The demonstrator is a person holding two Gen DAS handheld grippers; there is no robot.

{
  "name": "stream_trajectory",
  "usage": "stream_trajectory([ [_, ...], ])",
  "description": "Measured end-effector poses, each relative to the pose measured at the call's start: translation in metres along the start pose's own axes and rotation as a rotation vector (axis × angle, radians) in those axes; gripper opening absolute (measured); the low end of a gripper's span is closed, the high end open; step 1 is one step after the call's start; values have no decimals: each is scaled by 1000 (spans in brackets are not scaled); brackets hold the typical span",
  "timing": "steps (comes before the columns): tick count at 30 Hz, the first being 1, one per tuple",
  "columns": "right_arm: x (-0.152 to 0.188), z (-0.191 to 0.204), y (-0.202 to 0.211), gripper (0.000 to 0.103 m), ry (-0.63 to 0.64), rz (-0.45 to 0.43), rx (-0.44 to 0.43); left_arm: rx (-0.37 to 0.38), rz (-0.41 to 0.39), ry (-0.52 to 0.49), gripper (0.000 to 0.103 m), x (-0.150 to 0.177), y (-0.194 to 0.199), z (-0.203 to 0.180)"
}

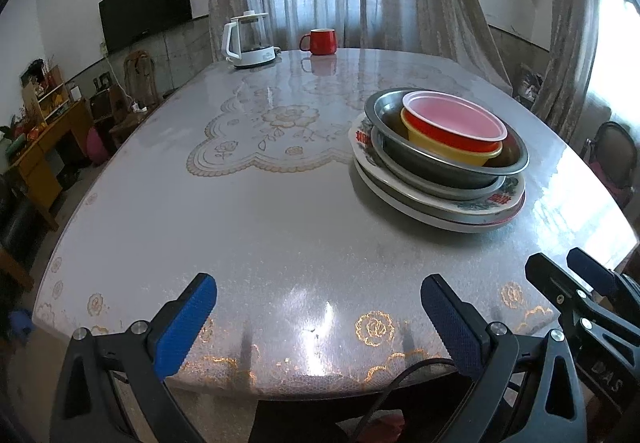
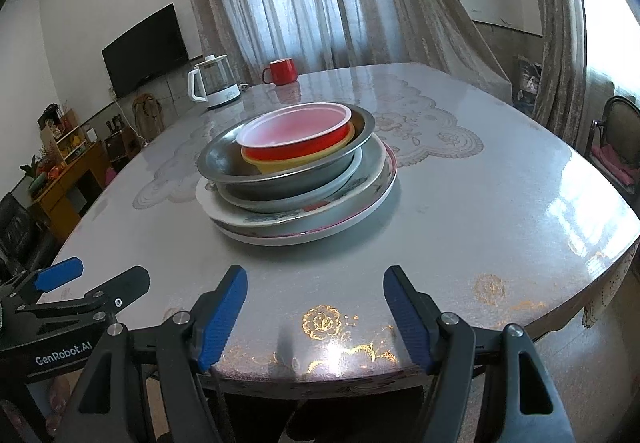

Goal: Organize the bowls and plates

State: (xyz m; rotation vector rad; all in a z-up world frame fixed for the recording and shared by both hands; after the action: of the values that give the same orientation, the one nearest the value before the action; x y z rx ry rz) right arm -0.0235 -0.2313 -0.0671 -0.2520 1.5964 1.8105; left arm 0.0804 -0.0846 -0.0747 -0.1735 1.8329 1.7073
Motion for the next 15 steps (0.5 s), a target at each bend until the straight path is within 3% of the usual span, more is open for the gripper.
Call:
stream_trajectory([
  [15, 1, -1, 0, 72, -4, 1, -3, -10, -2, -8, 103, 3, 1, 0],
])
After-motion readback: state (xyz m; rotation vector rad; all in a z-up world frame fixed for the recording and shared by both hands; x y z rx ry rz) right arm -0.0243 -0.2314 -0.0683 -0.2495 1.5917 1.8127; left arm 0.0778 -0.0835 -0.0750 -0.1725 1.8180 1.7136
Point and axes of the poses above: each gripper's, at about its wrist camera, not at the fingertips, and y roughly against the way its jaws point, z to its left, x to its underside, the point moved 9 cm from there along -y, roughly the way its jaws point, and after that the axes turned 13 degrees about z, right-handed, at the moved point
